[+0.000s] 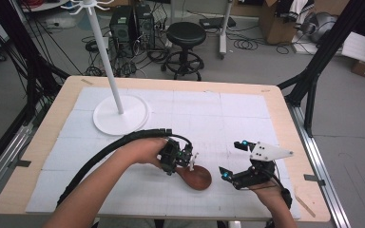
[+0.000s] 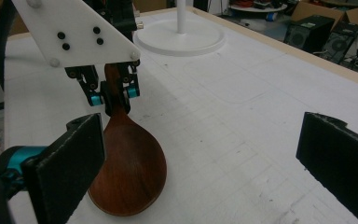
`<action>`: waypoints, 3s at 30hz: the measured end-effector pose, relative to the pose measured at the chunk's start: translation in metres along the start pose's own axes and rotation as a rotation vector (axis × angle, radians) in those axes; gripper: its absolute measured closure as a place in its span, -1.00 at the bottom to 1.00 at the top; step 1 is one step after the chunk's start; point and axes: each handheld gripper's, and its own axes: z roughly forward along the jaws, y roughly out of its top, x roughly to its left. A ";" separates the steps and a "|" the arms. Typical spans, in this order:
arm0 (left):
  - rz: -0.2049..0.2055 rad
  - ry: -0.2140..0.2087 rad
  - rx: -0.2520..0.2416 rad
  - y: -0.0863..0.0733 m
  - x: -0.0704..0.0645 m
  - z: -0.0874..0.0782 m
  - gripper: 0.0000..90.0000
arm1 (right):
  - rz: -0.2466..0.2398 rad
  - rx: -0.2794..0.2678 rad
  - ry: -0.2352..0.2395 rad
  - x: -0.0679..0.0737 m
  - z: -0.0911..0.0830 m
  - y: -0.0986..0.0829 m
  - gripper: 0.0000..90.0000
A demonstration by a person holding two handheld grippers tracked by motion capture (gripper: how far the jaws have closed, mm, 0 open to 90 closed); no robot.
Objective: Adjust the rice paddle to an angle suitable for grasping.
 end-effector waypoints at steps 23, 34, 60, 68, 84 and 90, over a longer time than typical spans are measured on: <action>0.010 -0.007 -0.012 0.009 0.010 0.014 0.73 | 0.012 0.006 -0.004 -0.001 -0.001 -0.003 -0.99; 0.002 -0.013 -0.006 0.012 0.012 0.021 0.73 | 0.011 0.003 -0.010 -0.002 -0.001 -0.003 -0.99; -0.148 -0.037 -0.088 0.000 0.008 -0.002 0.02 | 0.008 0.007 -0.009 -0.002 -0.002 -0.003 -0.99; -0.262 -0.017 -0.127 -0.020 0.002 -0.014 -0.38 | 0.006 0.008 -0.007 -0.001 -0.001 -0.003 -0.99; -0.389 0.036 -0.269 -0.061 -0.014 -0.029 -0.96 | 0.005 0.010 -0.003 -0.001 0.000 -0.002 -0.99; -0.421 0.052 -0.325 -0.077 -0.024 -0.035 -0.96 | 0.003 0.009 -0.002 -0.001 0.001 -0.002 -0.99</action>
